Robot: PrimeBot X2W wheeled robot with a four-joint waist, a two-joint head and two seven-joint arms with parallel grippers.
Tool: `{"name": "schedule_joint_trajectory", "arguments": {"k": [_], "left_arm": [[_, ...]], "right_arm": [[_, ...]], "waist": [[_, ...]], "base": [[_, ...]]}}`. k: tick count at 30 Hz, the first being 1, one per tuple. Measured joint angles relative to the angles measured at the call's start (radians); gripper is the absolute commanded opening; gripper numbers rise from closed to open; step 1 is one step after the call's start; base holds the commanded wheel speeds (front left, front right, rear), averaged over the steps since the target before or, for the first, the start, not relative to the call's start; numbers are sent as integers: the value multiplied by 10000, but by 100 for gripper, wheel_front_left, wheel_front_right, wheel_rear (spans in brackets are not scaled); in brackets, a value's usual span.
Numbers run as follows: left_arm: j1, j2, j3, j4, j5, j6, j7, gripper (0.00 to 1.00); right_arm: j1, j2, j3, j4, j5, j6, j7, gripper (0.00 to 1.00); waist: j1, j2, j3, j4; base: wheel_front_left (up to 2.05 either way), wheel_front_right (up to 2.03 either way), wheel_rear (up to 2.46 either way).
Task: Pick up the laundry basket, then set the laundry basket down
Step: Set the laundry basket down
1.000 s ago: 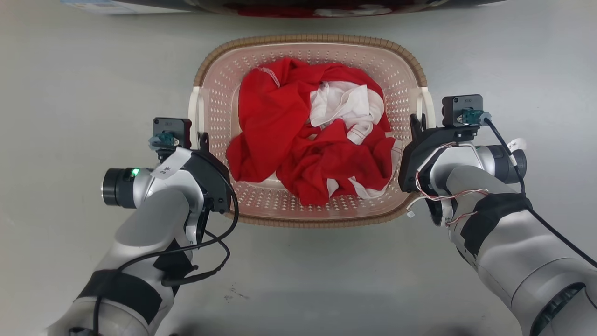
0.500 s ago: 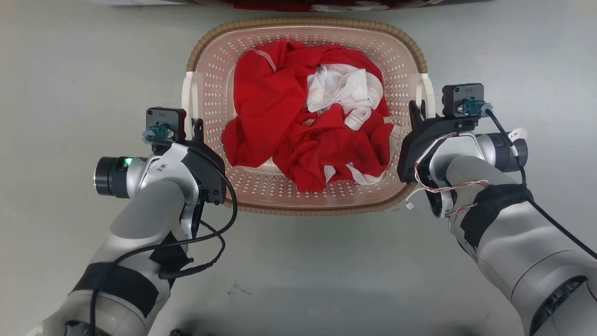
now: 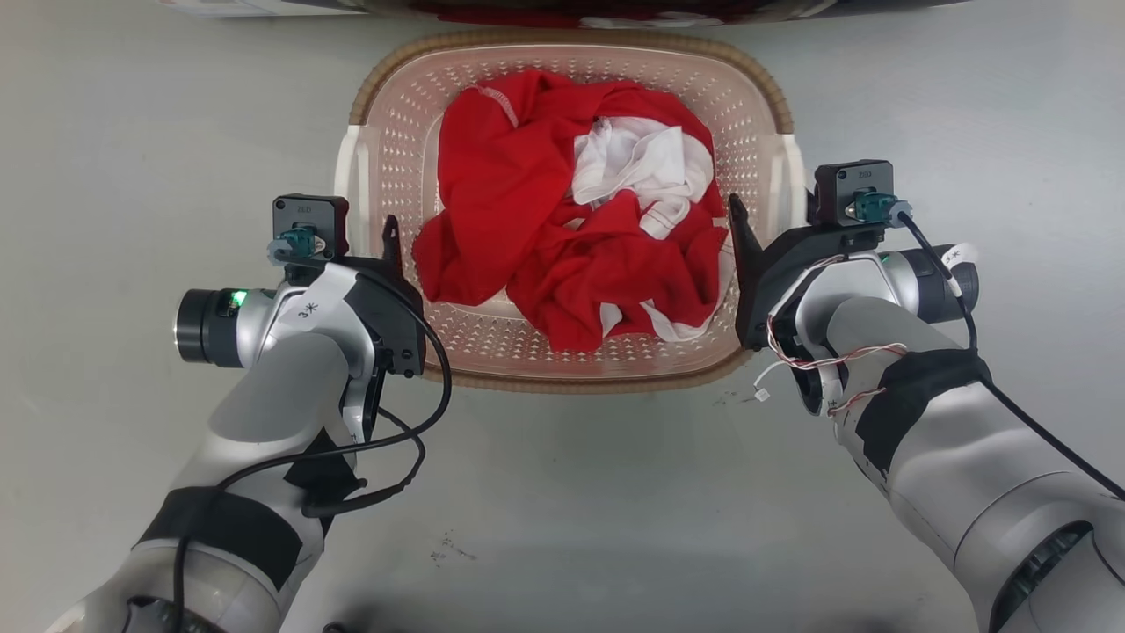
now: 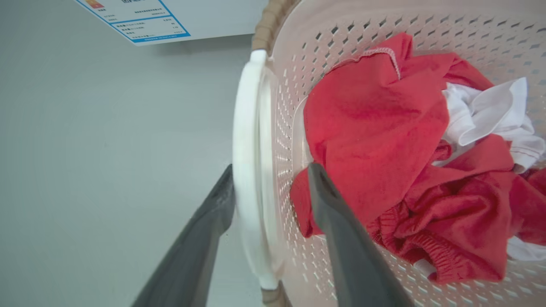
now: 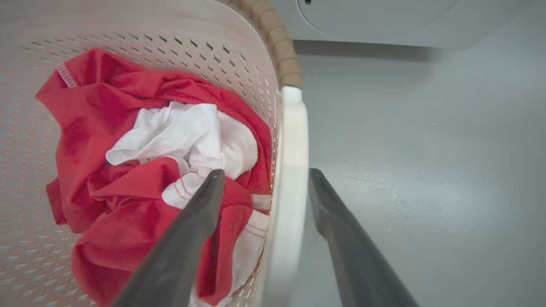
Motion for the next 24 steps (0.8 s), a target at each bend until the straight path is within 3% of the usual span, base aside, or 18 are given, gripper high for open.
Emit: {"name": "schedule_joint_trajectory", "arguments": {"k": [24], "left_arm": [[785,0,389,240,-226,-96,-546,100]], "right_arm": [[297,4,-167,479,31,119,-694,100]], "waist": [[0,-1,-1496,-13]], "base": [[0,0,0]]}}
